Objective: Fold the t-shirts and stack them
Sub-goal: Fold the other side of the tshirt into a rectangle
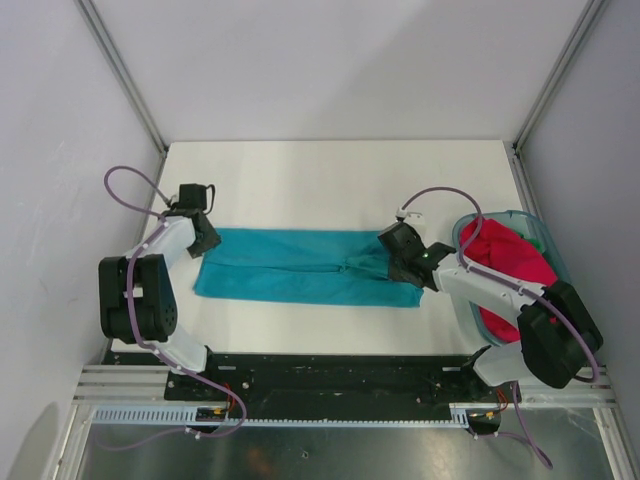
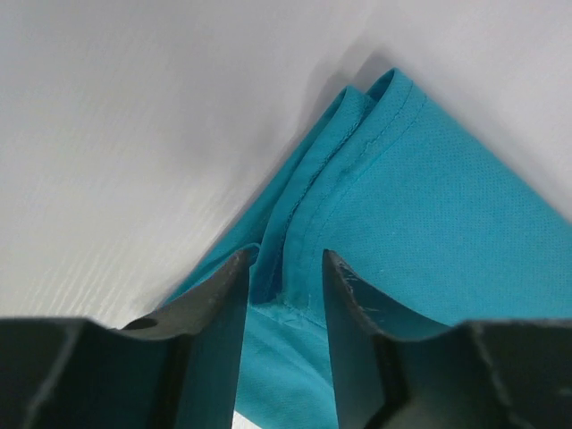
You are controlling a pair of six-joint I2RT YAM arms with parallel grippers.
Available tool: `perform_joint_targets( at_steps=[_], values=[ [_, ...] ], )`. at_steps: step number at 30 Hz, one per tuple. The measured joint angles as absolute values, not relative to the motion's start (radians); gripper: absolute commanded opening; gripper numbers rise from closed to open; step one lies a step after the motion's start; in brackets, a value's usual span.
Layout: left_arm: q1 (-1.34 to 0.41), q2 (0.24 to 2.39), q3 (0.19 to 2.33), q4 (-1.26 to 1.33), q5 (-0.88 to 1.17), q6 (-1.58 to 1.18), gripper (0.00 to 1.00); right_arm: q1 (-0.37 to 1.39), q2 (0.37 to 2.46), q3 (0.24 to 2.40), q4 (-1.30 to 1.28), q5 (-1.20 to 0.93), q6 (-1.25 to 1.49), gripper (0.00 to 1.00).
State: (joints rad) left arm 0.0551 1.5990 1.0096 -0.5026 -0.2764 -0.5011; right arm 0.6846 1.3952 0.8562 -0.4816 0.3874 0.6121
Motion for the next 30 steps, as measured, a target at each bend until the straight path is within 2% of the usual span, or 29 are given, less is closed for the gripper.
perform_joint_targets(
  at_steps=[3,6,12,22,30],
  values=[
    [0.056,1.597,1.01,-0.503,-0.273,-0.506,0.55,0.685,1.386,0.852,-0.469,0.366,0.608,0.4],
    [0.056,1.584,1.01,-0.503,-0.266,-0.506,0.56,0.685,1.342,0.85,-0.455,0.344,0.599,0.44],
    [0.054,1.537,1.01,-0.503,-0.223,-0.502,0.53,0.66,1.289,0.85,-0.377,0.319,0.567,0.43],
    [-0.014,1.535,1.023,-0.499,-0.167,-0.497,0.49,0.612,1.6,0.951,-0.247,0.305,0.499,0.4],
    [-0.078,1.535,1.024,-0.496,-0.136,-0.497,0.48,0.704,1.644,1.009,-0.29,0.312,0.51,0.38]
  ],
)
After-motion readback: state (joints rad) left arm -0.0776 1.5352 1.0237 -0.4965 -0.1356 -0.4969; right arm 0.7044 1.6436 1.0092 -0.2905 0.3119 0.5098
